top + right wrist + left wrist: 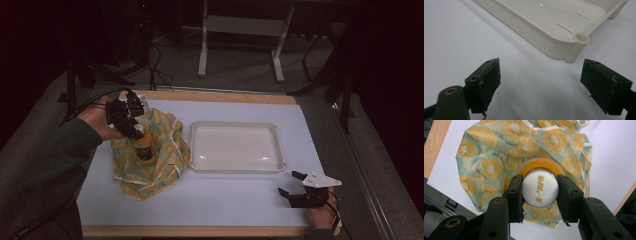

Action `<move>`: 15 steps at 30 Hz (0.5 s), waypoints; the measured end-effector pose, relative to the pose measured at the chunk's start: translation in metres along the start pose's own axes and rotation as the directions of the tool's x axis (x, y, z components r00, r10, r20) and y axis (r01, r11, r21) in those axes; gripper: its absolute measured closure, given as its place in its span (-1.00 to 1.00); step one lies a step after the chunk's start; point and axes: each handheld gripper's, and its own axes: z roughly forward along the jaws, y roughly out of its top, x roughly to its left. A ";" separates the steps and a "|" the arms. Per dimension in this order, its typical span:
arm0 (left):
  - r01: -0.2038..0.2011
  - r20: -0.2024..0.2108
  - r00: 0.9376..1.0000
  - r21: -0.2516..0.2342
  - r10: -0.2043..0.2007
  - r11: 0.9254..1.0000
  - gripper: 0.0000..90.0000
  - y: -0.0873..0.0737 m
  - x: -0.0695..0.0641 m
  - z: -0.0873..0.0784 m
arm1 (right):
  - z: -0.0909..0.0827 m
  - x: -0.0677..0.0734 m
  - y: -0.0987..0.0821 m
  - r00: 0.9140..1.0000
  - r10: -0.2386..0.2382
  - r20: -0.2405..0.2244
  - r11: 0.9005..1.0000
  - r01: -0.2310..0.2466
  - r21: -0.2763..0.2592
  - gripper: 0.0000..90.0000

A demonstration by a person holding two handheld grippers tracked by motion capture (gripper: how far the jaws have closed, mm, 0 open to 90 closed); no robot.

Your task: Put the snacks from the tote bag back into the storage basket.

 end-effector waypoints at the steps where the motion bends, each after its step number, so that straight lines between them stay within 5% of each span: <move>1: 0.001 0.000 1.000 0.000 -0.001 1.000 0.32 0.000 0.000 -0.001 | 0.000 0.000 0.000 1.000 0.000 0.000 1.000 0.000 0.000 -0.65; 15: -0.031 0.003 1.000 -0.014 0.031 0.999 0.32 0.003 -0.006 -0.013 | 0.000 0.000 0.000 1.000 0.003 0.000 1.000 -0.003 0.002 -0.65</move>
